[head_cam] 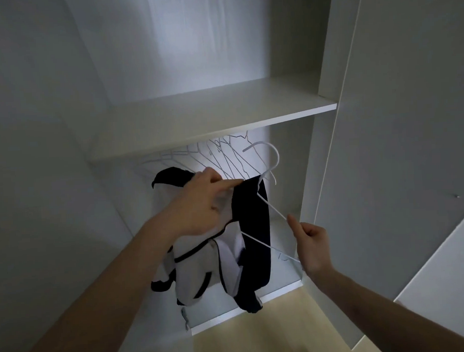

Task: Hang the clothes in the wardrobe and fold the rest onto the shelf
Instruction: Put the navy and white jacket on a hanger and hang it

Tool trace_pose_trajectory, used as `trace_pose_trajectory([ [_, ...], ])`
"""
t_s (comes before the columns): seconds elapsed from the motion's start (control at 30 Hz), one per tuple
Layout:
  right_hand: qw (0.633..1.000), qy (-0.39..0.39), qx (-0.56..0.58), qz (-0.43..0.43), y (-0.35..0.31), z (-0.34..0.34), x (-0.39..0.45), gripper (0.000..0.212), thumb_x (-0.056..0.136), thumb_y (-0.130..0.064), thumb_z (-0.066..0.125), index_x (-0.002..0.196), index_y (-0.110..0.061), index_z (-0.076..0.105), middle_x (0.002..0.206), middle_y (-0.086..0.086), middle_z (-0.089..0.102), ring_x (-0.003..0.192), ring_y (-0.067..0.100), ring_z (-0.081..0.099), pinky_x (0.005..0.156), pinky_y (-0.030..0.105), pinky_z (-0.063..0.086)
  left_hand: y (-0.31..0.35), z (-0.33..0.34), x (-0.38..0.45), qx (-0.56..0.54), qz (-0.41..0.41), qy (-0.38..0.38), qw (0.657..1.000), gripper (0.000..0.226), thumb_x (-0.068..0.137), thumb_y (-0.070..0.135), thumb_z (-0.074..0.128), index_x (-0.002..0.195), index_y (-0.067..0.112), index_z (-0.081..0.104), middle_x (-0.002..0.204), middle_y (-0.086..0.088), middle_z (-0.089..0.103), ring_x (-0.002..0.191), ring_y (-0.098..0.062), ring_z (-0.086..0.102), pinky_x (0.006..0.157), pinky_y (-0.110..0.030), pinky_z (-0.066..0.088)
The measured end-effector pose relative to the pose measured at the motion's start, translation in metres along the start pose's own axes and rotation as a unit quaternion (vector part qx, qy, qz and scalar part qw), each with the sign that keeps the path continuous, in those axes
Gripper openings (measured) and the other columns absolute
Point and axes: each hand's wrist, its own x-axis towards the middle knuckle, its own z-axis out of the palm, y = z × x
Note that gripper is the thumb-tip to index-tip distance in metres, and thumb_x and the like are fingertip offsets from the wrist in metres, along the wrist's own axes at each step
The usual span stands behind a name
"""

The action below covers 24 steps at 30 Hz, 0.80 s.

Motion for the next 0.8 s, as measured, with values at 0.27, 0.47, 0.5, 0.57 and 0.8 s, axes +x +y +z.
trace_pose_trajectory([
  [0.27, 0.999, -0.013, 0.022, -0.035, -0.014, -0.003, 0.017, 0.072, 0.087, -0.06, 0.067, 0.056, 0.002, 0.046, 0.059, 0.015, 0.036, 0.056, 0.019, 0.035, 0.056, 0.023, 0.033, -0.038, -0.027, 0.039, 0.064, 0.023, 0.065, 0.996, 0.045, 0.093, 0.068, 0.043, 0.08, 0.032, 0.067, 0.076, 0.011, 0.066, 0.076, -0.01, 0.062, 0.071, -0.038, 0.053],
  [0.47, 0.982, 0.109, 0.132, 0.076, 0.017, -0.021, 0.019, 0.072, 0.087, -0.07, 0.046, 0.128, -0.011, 0.056, 0.126, 0.009, 0.061, 0.116, 0.023, 0.056, 0.102, 0.041, 0.043, -0.044, -0.029, 0.054, 0.022, 0.023, 0.128, 0.991, 0.038, 0.096, 0.06, 0.053, 0.071, 0.032, 0.063, 0.068, 0.007, 0.063, 0.068, -0.011, 0.062, 0.065, -0.039, 0.05],
  [0.5, 0.977, 0.094, 0.141, 0.129, 0.031, -0.02, 0.014, 0.076, 0.092, -0.074, 0.04, 0.136, -0.012, 0.05, 0.136, 0.011, 0.057, 0.123, 0.029, 0.054, 0.106, 0.045, 0.042, -0.043, -0.03, 0.056, 0.017, 0.022, 0.135, 0.99, 0.042, 0.095, 0.062, 0.05, 0.075, 0.028, 0.065, 0.068, 0.005, 0.063, 0.068, -0.013, 0.063, 0.066, -0.042, 0.052],
  [0.57, 0.968, 0.018, 0.118, 0.221, 0.058, -0.008, 0.001, 0.081, 0.097, -0.074, 0.031, 0.149, -0.014, 0.042, 0.147, 0.013, 0.052, 0.13, 0.034, 0.052, 0.11, 0.05, 0.041, -0.038, -0.031, 0.059, 0.008, 0.033, 0.143, 0.989, 0.044, 0.095, 0.061, 0.047, 0.079, 0.024, 0.066, 0.068, 0.002, 0.063, 0.068, -0.017, 0.062, 0.067, -0.045, 0.052],
  [0.8, 0.896, -0.207, 0.089, 0.383, 0.057, 0.043, -0.01, 0.059, 0.086, -0.06, 0.073, 0.124, -0.017, 0.064, 0.118, 0.003, 0.071, 0.109, 0.022, 0.068, 0.089, 0.032, 0.058, -0.006, -0.038, 0.073, 0.016, 0.068, 0.155, 0.985, 0.048, 0.095, 0.061, 0.044, 0.095, 0.024, 0.074, 0.085, 0.0, 0.071, 0.081, -0.022, 0.066, 0.072, -0.047, 0.052],
])
